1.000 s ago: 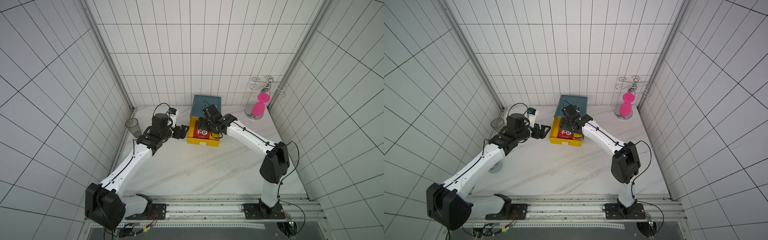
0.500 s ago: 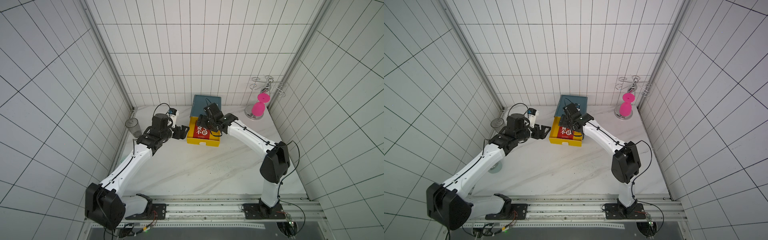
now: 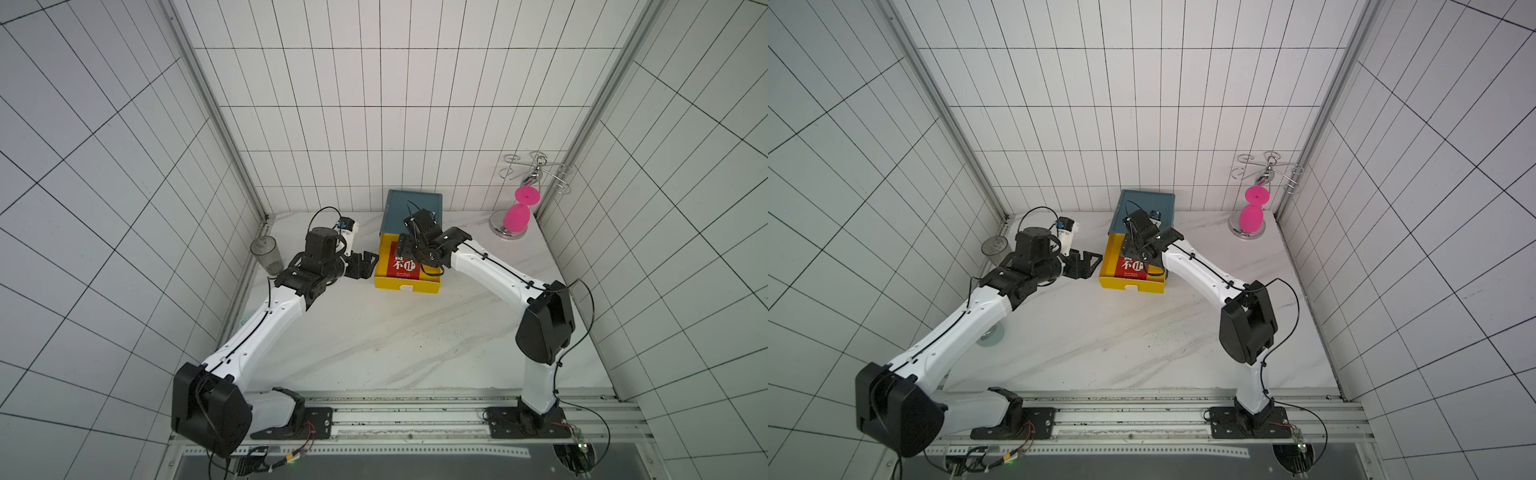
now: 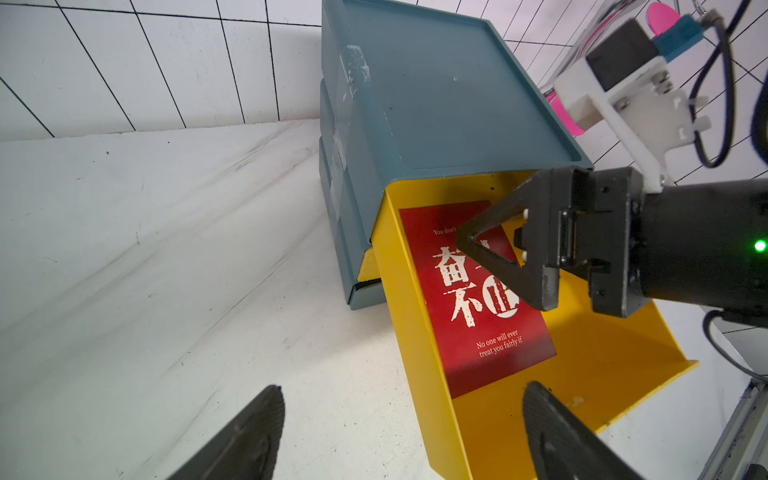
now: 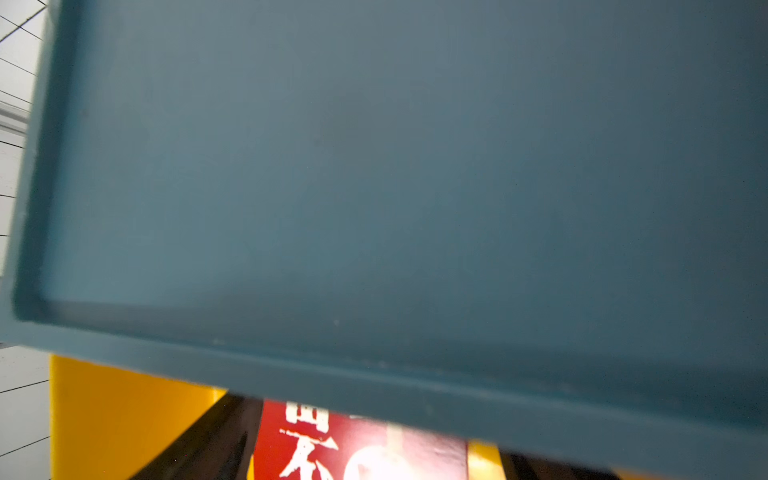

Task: Take the postcards out of the drawer
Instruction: Pick up the postcard from the drawer.

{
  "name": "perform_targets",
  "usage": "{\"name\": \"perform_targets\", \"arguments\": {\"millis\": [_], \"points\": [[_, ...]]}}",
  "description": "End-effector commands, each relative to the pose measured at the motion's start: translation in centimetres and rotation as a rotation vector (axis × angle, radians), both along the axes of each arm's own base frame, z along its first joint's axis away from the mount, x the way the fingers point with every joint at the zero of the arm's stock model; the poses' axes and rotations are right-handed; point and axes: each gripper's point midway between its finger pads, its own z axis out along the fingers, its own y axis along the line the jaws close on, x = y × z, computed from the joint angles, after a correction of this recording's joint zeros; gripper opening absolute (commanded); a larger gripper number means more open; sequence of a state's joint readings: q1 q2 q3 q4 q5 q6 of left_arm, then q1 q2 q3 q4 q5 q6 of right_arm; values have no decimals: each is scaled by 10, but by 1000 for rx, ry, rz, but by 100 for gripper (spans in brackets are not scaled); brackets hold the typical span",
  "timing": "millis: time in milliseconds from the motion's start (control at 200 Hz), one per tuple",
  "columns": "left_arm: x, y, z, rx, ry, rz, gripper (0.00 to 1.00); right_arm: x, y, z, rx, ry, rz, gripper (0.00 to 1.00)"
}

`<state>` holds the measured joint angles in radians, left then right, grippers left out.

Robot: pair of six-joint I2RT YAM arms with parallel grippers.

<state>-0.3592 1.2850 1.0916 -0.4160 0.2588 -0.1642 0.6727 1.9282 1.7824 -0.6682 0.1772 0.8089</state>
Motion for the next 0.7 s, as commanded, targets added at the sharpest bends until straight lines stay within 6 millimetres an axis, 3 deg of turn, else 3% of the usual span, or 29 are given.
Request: {"name": "perform_targets", "arguments": {"millis": [0, 330, 695], "points": [[3, -4, 11, -3, -30, -13, 88, 0, 2, -19, -27, 54, -5, 89], [3, -7, 12, -15, -24, -28, 88, 4, 18, -17, 90, 18, 24, 88], [1, -10, 8, -26, -8, -41, 88, 5, 21, -9, 192, -28, 48, 86]]}}
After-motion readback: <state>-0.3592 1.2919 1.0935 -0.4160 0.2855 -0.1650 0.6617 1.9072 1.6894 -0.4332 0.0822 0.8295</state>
